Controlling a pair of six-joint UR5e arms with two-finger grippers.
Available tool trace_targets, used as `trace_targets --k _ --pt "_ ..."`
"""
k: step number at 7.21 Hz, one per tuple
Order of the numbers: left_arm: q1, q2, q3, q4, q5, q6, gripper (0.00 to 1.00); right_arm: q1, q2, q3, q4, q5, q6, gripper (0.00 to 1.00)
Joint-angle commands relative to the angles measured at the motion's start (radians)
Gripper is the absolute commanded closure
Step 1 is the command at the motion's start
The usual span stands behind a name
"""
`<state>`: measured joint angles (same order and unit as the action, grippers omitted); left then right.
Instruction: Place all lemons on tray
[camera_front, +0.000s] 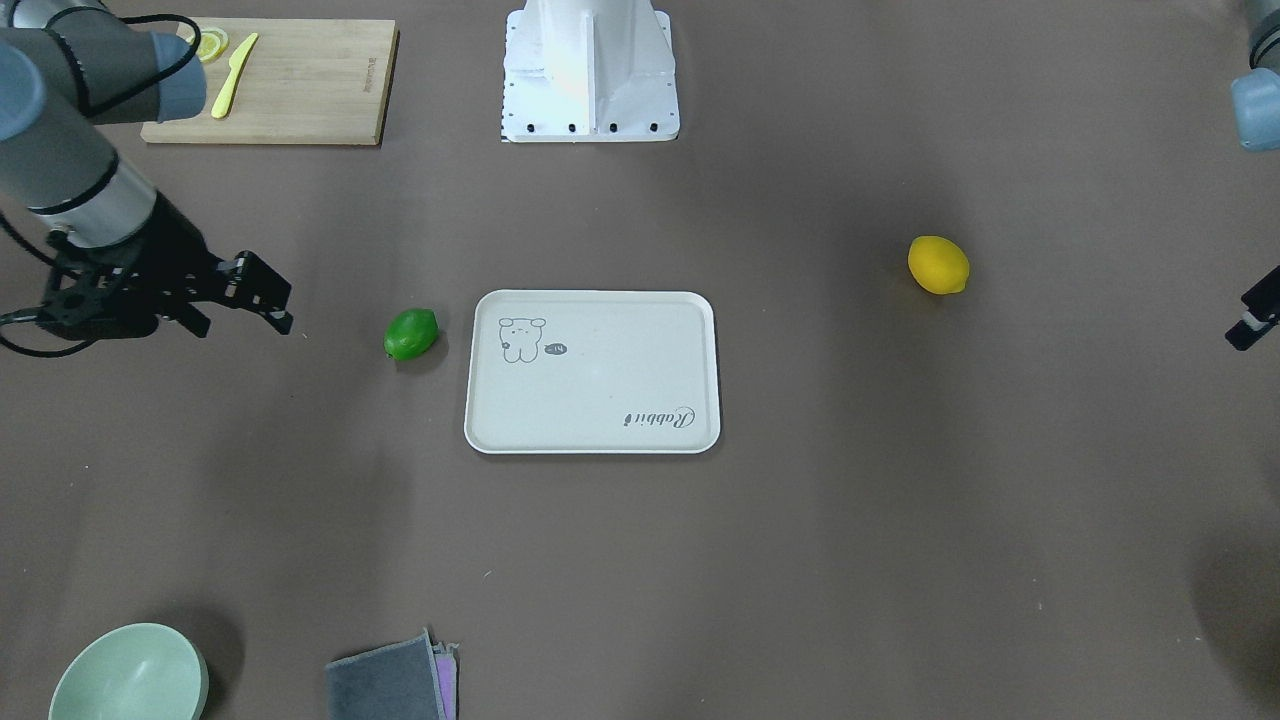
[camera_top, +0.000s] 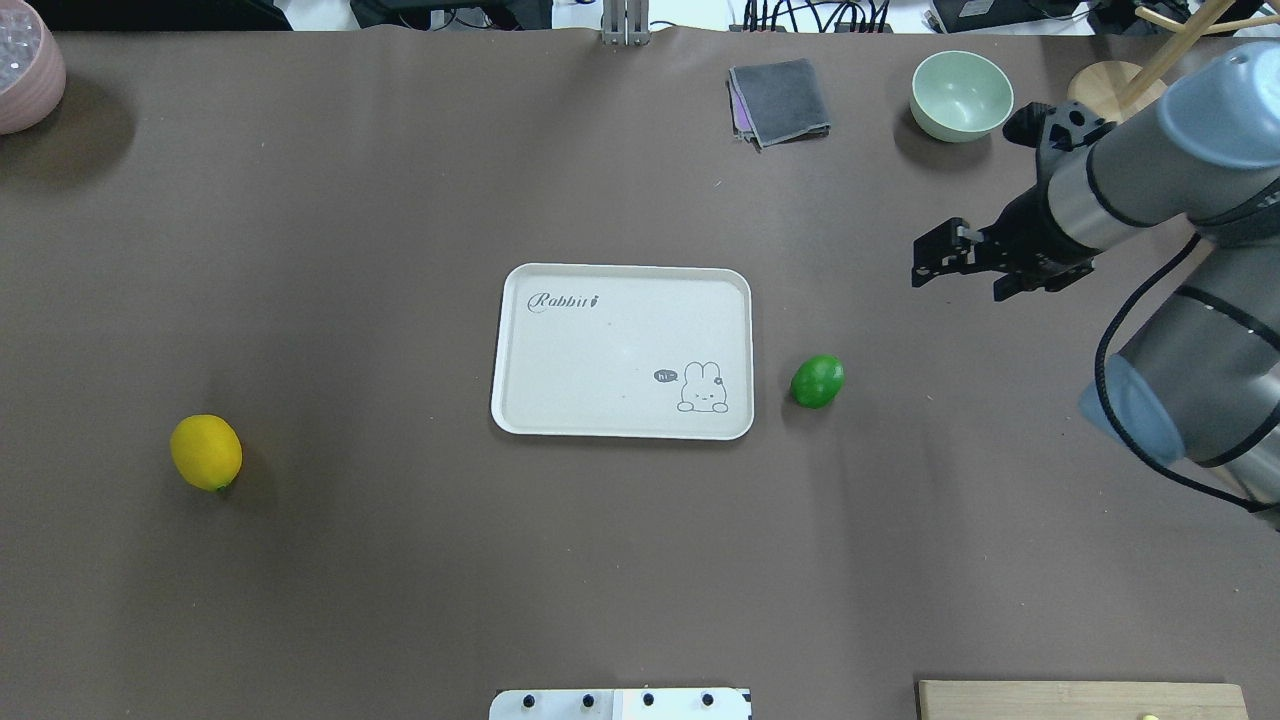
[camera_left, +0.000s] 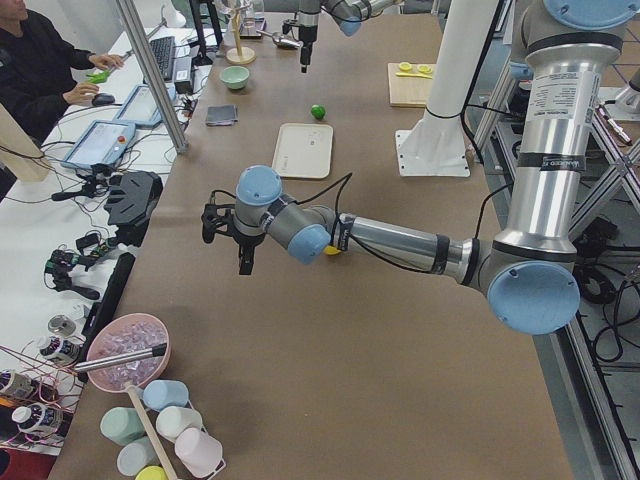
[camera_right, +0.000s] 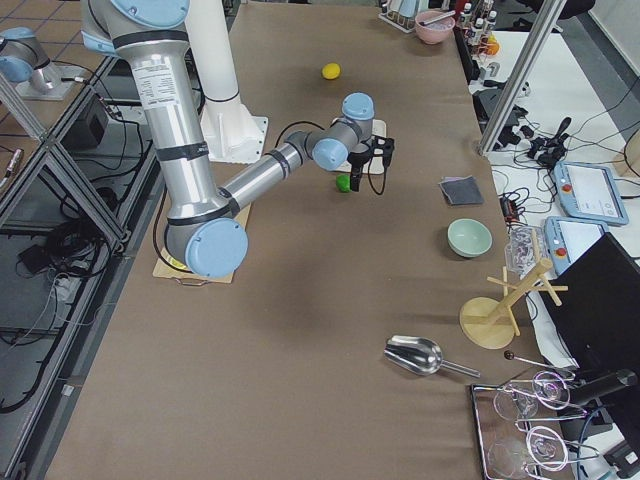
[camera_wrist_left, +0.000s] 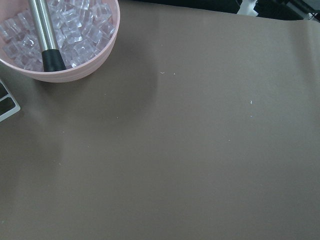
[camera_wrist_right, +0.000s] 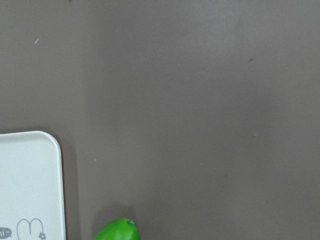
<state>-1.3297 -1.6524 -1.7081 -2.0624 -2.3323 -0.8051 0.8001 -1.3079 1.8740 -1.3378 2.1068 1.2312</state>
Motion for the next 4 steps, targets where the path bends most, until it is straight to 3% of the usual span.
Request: trace_targets --k 1,4 --pt "0.062 0.0 -0.03 -0.004 0.005 -0.101 0.02 -0.083 0.015 -0.006 0.0 -0.063 0.131 0.0" --pt "0.072 -0.001 -0.031 -0.005 0.008 -0.109 0.02 -0.143 0.07 -0.021 -0.015 -0.126 0.239 0.0"
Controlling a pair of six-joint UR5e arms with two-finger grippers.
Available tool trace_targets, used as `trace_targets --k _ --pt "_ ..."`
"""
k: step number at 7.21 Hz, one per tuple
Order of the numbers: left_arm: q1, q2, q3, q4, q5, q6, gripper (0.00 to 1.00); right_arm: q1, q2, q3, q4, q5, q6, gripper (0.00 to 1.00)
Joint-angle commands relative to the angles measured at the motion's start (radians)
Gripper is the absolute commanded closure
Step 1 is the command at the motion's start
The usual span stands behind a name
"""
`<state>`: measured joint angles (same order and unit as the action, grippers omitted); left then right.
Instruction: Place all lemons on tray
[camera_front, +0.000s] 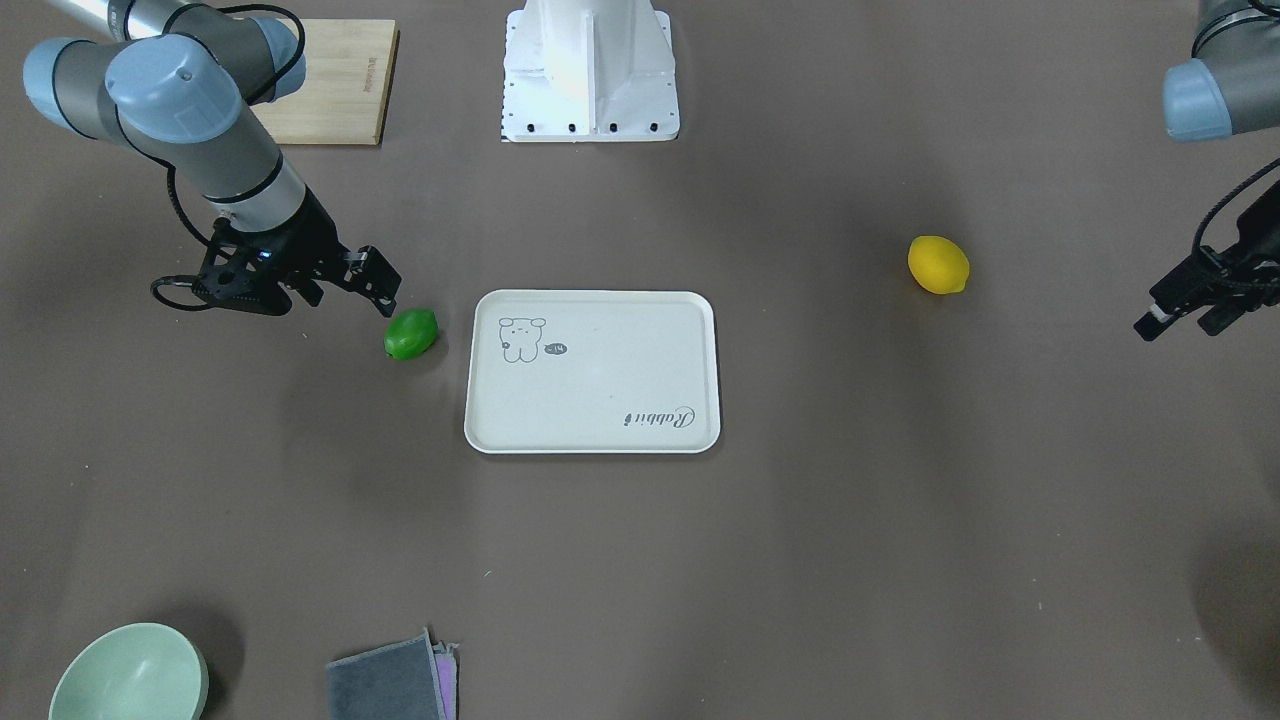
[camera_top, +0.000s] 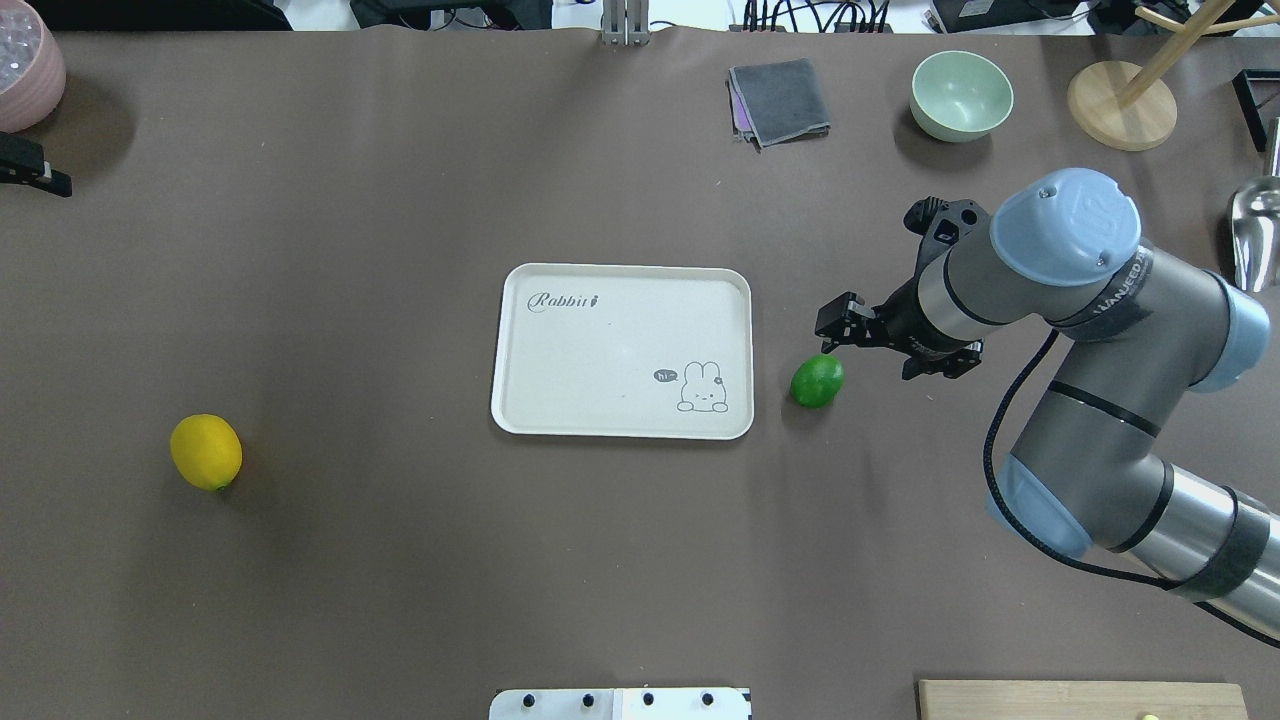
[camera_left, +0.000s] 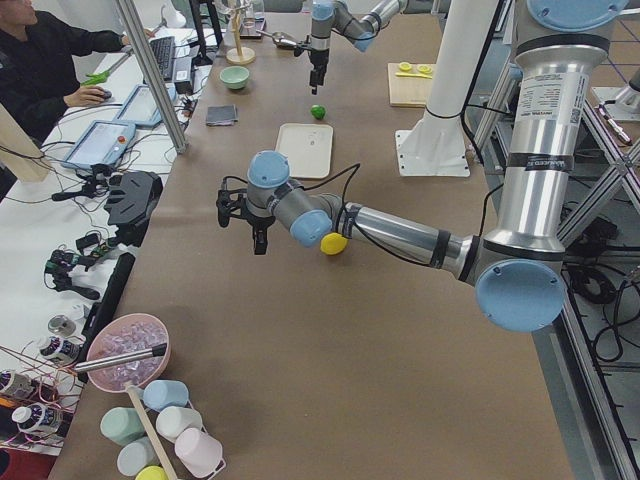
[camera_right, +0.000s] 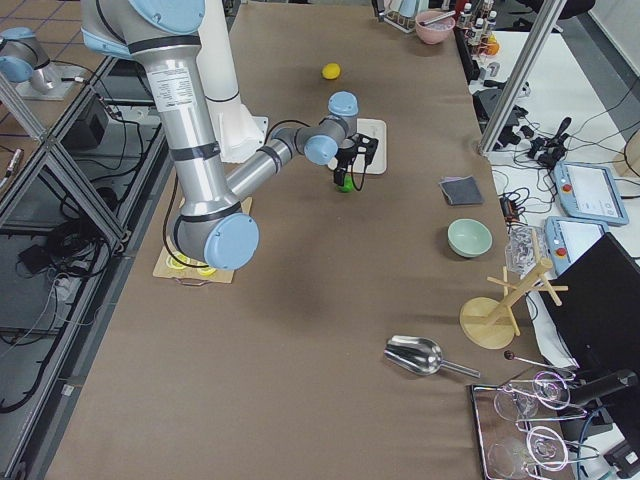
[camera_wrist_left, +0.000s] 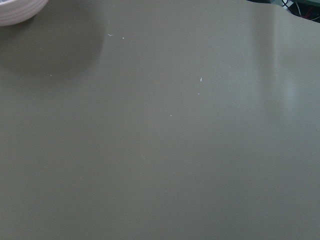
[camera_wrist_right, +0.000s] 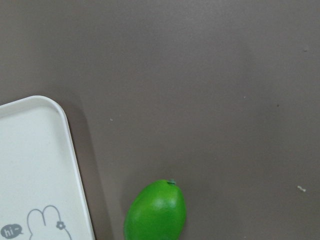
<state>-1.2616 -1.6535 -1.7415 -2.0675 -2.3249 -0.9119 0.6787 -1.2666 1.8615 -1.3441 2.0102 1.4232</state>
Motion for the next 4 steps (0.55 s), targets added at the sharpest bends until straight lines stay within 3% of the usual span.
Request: trace_targets --k 1,4 --pt "0.011 0.0 0.0 0.0 0.001 -0.002 0.02 -0.031 0.057 -0.046 -0.007 -0.053 0.092 0.0" --pt "0.033 -0.002 0.005 0.0 0.016 -0.002 0.02 -0.056 0.079 -0.111 0.0 -0.096 0.103 0.0"
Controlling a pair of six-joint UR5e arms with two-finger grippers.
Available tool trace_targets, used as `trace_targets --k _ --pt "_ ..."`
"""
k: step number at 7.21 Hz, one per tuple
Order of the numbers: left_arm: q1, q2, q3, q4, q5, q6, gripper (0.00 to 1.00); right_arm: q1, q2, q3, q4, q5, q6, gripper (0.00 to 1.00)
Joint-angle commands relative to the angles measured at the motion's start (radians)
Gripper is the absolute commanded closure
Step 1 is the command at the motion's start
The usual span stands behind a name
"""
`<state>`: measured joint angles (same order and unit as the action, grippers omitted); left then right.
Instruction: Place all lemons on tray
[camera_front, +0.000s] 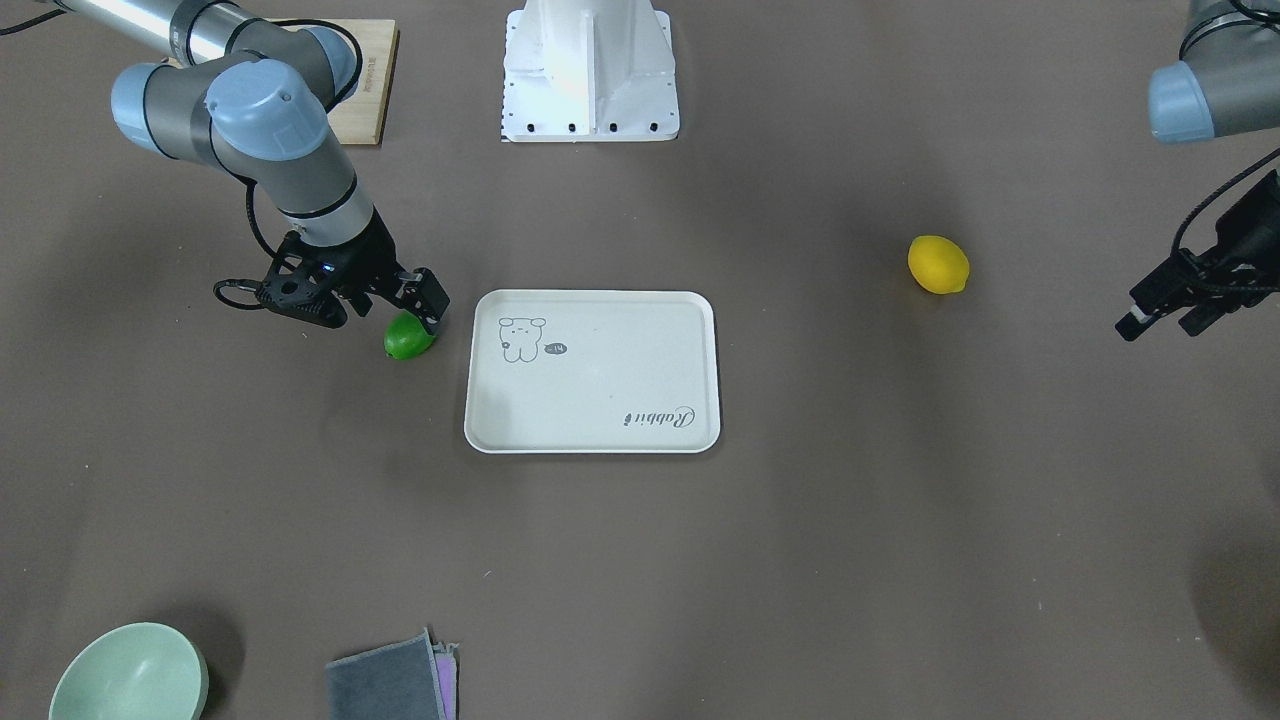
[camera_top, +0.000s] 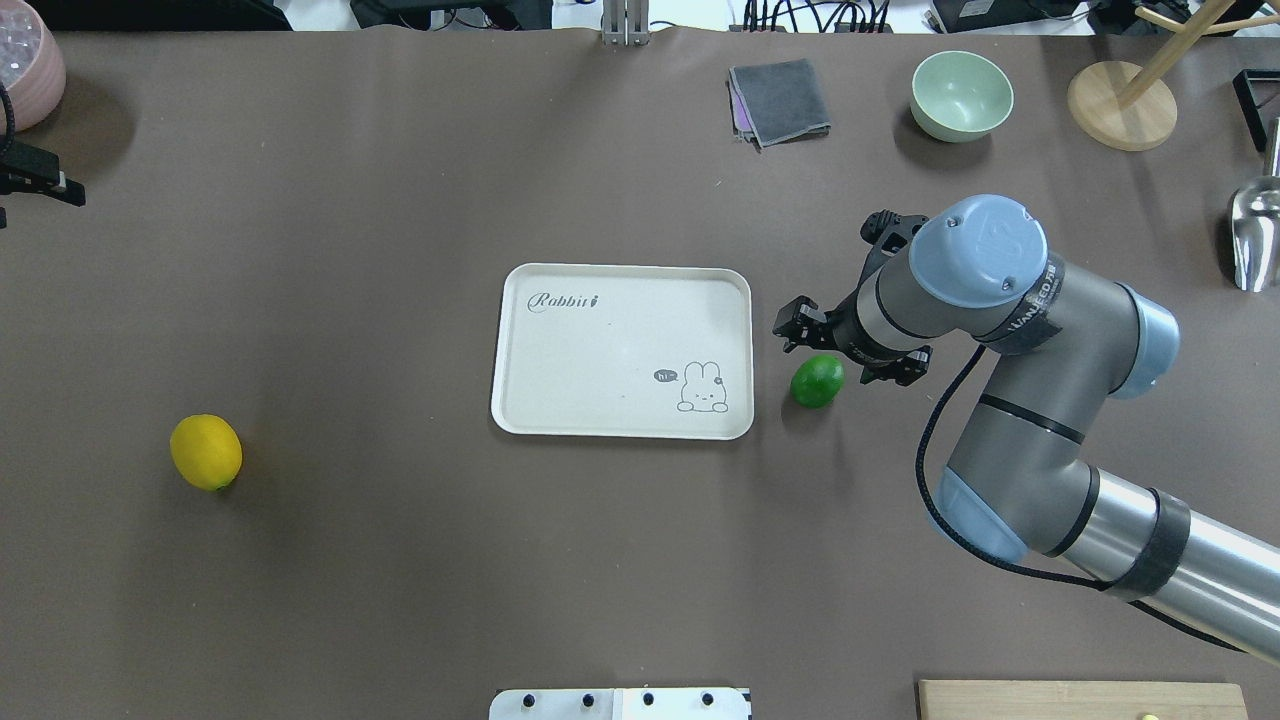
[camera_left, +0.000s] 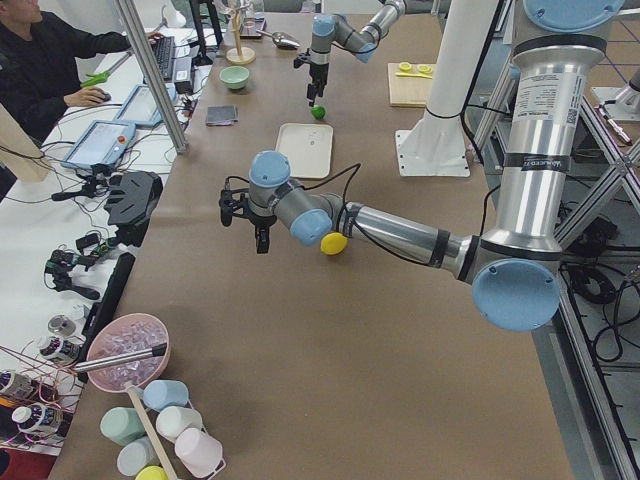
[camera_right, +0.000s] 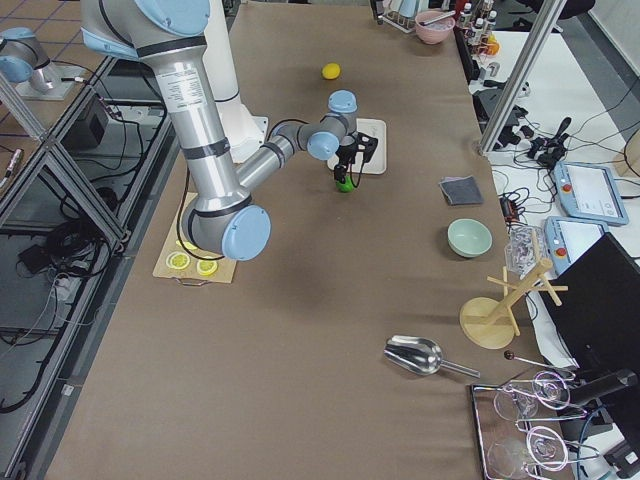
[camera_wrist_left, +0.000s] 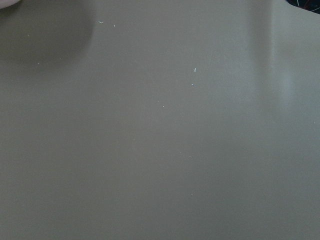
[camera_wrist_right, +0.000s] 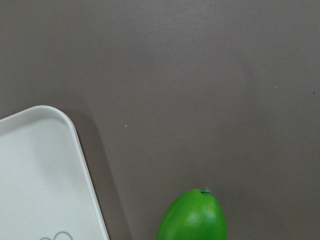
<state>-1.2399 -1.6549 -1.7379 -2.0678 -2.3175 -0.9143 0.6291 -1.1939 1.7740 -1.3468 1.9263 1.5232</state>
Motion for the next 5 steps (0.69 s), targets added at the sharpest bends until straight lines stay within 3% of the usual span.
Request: trace_targets --k 1,4,5 --pt "0.014 -0.006 0.001 0.0 0.009 0.0 0.02 -0.012 0.007 -0.043 0.005 -0.018 0.002 0.0" --pt "0.028 -0.014 0.001 0.0 0.009 -0.005 0.02 -0.034 0.022 -0.083 0.006 -0.035 -0.006 0.0" --pt "0.028 -0.014 0.003 0.0 0.009 -0.003 0.02 -0.038 0.023 -0.08 0.008 -0.05 -0.009 0.09"
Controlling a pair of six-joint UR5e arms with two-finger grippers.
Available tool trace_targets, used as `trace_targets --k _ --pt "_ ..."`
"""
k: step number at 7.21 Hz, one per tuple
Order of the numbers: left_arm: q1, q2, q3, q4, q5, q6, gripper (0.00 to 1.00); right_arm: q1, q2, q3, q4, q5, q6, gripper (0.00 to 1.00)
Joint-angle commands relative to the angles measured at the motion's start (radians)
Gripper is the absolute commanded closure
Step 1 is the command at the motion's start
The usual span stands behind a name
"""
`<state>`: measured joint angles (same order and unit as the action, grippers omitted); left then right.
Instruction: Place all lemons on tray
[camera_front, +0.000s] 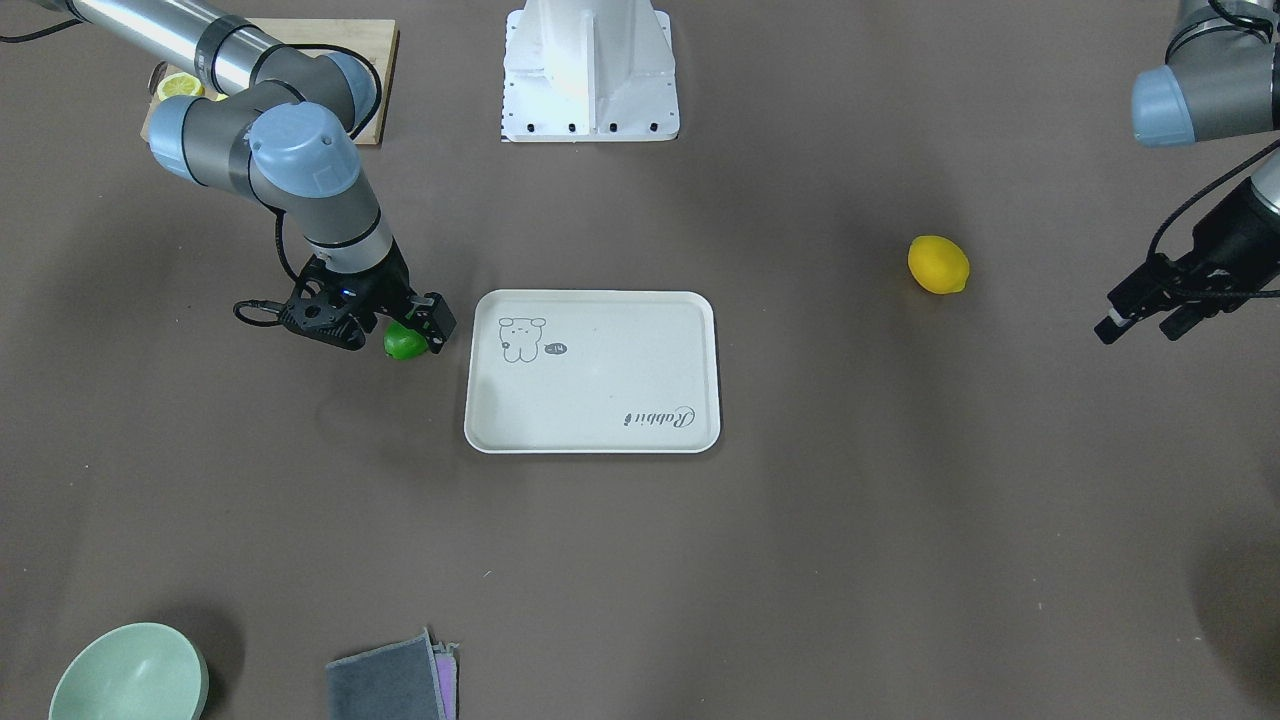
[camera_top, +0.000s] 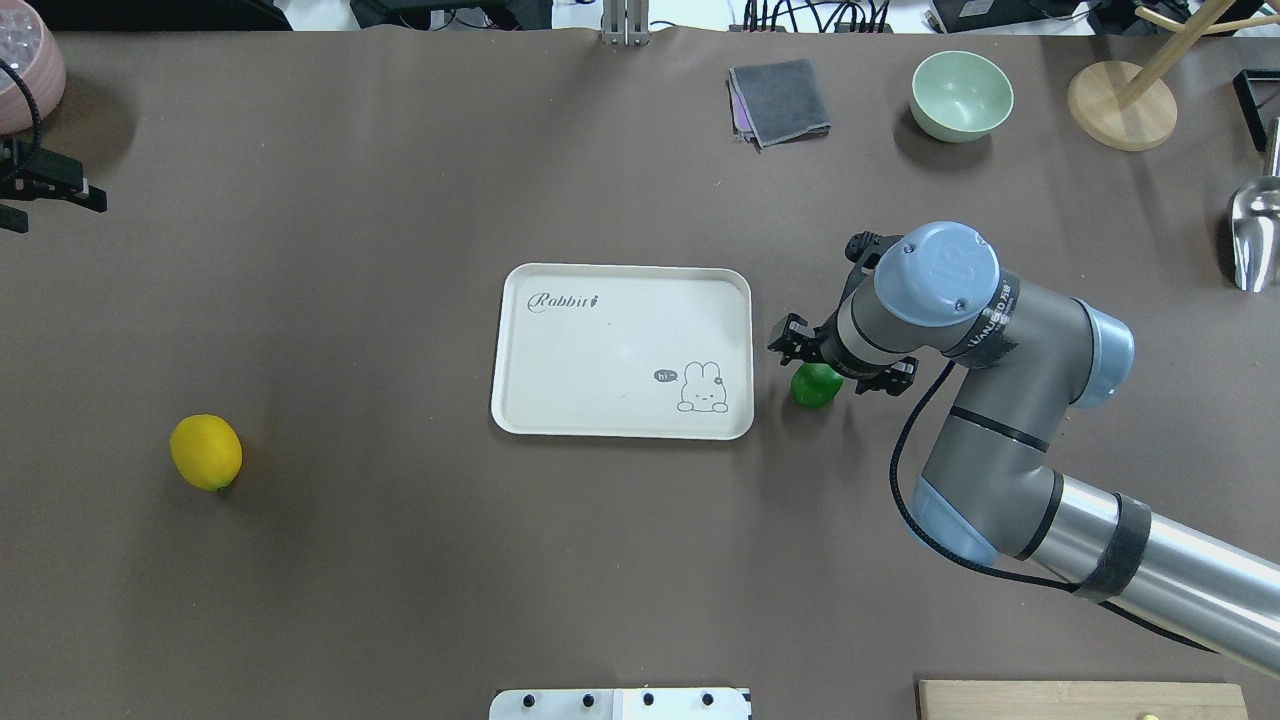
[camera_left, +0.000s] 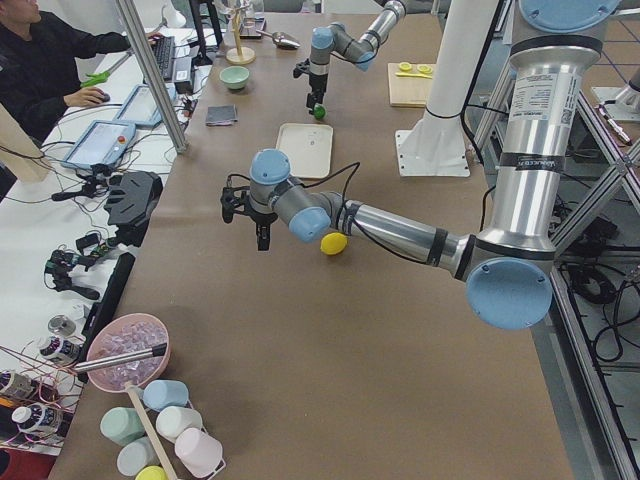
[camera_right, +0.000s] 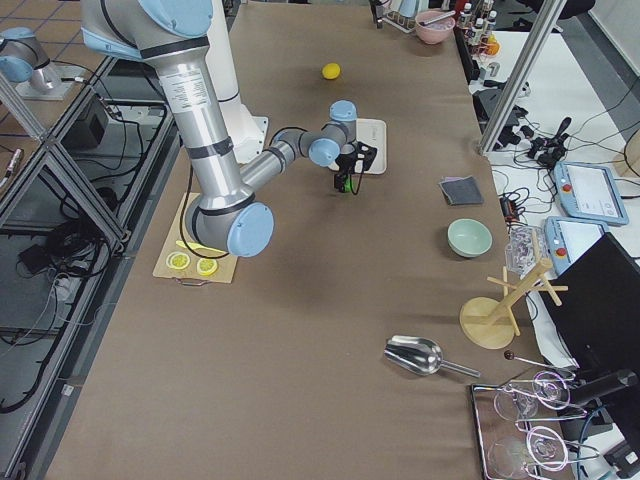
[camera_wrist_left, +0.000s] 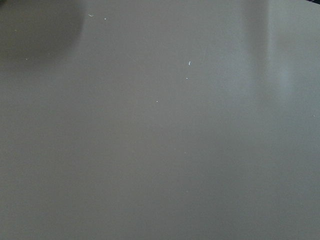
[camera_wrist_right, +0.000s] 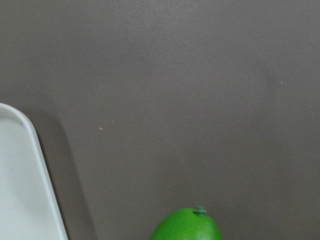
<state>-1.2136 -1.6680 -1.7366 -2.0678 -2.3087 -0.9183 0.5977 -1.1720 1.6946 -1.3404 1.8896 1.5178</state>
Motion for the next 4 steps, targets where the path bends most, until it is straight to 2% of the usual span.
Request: trace_targets --k 1,2,4 --pt "0.008 -0.003 0.005 0.0 0.0 0.002 0.02 -0.007 0.002 0.0 0.001 -0.015 -0.004 0.69" --pt "0.012 -0.001 0.0 -0.002 0.0 0.001 0.02 -0.006 0.002 0.004 0.001 -0.017 -0.004 1.0" --pt "0.06 -0.028 -0.007 -0.002 0.011 -0.107 0.02 0.036 0.014 0.007 -0.002 -0.03 0.01 1.0"
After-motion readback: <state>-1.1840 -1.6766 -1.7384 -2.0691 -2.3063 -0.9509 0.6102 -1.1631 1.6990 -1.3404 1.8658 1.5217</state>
